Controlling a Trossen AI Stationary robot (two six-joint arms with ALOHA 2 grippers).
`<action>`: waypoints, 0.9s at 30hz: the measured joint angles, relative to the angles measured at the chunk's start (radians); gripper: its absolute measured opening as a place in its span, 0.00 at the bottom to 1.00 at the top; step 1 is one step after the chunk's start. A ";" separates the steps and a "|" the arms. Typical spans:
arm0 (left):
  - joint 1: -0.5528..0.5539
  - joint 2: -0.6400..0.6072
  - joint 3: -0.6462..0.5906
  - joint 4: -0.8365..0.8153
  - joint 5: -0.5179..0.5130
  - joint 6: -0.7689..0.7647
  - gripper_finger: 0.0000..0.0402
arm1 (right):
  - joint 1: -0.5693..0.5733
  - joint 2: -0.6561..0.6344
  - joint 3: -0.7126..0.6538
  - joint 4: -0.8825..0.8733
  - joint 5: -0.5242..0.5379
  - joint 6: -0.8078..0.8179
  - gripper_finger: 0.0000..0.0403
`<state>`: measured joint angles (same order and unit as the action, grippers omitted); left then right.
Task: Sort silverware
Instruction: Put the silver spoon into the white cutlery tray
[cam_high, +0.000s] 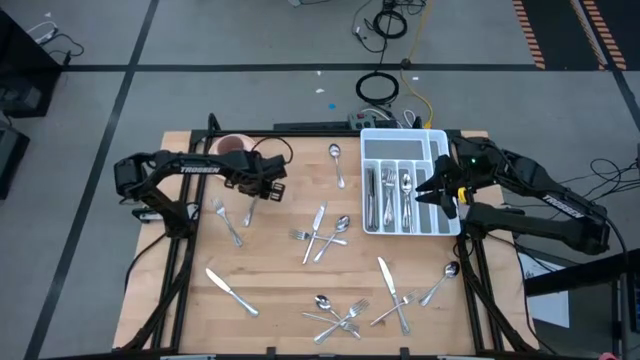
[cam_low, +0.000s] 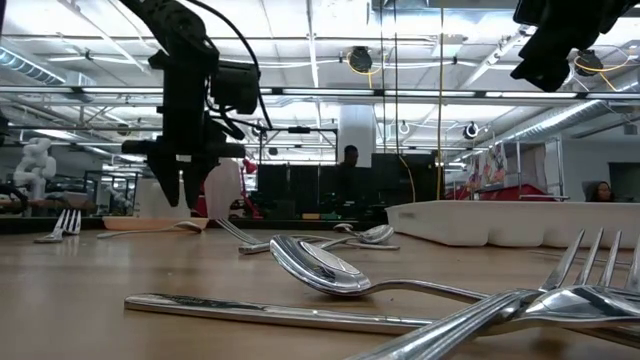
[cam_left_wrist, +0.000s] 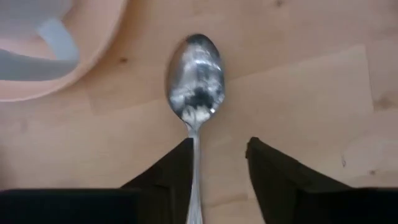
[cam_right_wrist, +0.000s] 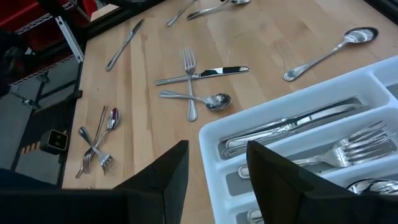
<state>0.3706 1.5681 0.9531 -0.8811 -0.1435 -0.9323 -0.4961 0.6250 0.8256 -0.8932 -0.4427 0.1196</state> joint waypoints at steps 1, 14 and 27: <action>0.000 0.000 0.000 0.000 -0.006 -0.014 0.41 | 0.000 0.000 0.000 0.000 0.000 0.000 0.38; 0.002 -0.003 -0.198 0.204 0.018 -0.126 0.51 | 0.000 0.000 0.000 -0.001 0.010 -0.036 0.38; 0.070 0.061 -0.212 0.297 -0.038 0.048 0.05 | 0.000 0.002 0.000 0.008 0.106 -0.027 0.38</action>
<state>0.4407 1.6290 0.7412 -0.5846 -0.1817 -0.8842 -0.4961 0.6266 0.8253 -0.8848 -0.3370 0.0922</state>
